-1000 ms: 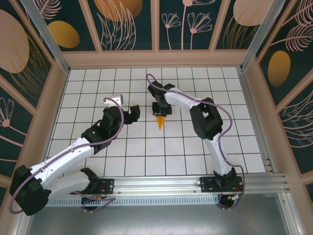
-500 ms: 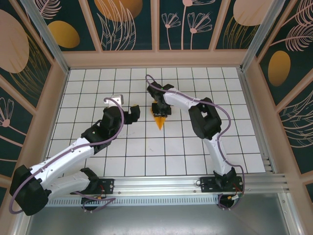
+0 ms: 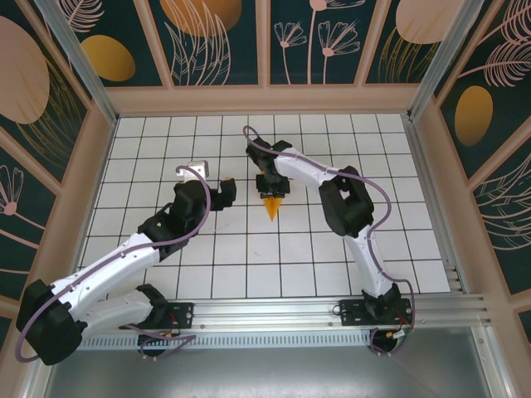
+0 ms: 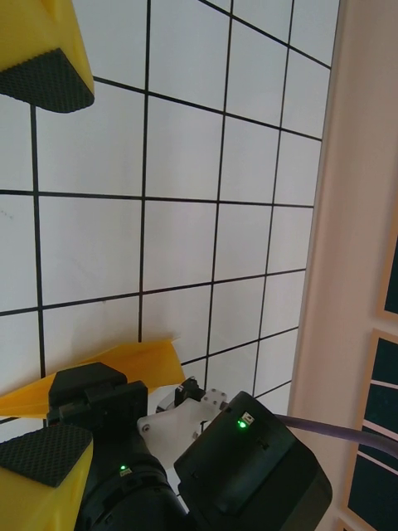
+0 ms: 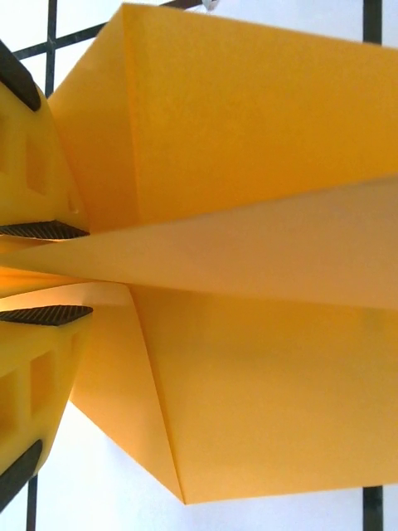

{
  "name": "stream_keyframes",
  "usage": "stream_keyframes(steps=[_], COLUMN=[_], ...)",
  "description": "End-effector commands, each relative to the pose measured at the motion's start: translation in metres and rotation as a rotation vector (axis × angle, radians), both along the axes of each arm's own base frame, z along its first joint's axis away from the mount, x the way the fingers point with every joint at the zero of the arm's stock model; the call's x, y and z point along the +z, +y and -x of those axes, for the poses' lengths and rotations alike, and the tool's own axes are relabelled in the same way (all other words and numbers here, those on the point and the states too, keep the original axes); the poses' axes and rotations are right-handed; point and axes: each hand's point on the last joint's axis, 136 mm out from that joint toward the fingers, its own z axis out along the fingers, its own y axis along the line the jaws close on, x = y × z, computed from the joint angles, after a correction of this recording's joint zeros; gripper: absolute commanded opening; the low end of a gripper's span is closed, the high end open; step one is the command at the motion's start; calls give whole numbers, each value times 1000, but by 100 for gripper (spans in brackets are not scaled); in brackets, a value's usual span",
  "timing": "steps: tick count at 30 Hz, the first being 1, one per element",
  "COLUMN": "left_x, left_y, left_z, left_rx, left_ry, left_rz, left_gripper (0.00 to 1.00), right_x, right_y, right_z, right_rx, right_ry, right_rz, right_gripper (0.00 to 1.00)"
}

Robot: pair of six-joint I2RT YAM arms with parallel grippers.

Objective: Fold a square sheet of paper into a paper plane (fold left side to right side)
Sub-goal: Place the paper plane at the center of the table.

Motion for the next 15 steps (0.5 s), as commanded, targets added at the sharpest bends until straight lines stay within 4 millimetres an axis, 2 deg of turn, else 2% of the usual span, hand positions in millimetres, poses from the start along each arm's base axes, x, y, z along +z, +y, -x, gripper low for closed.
stream_keyframes(steps=[1, 5, 8, 11, 15], left_x=[7, 8, 7, 6, 8], left_y=[6, 10, 11, 10, 13], left_z=[2, 2, 1, -1, -10], left_rx=[12, 34, 45, 48, 49], left_ry=[-15, -20, -24, -30, -33], left_rz=[-29, -29, -24, -13, 18], left_gripper=[98, 99, 99, 99, 99], right_x=[16, 31, 54, 88, 144], right_y=[-2, -1, -2, -3, -12], right_z=[4, 6, 7, 6, -1], right_rx=[28, 36, 43, 43, 41], right_ry=[-9, -29, -67, -144, -313], right_rz=[32, 31, 28, -12, -82], right_gripper=[33, 38, 45, 51, 61])
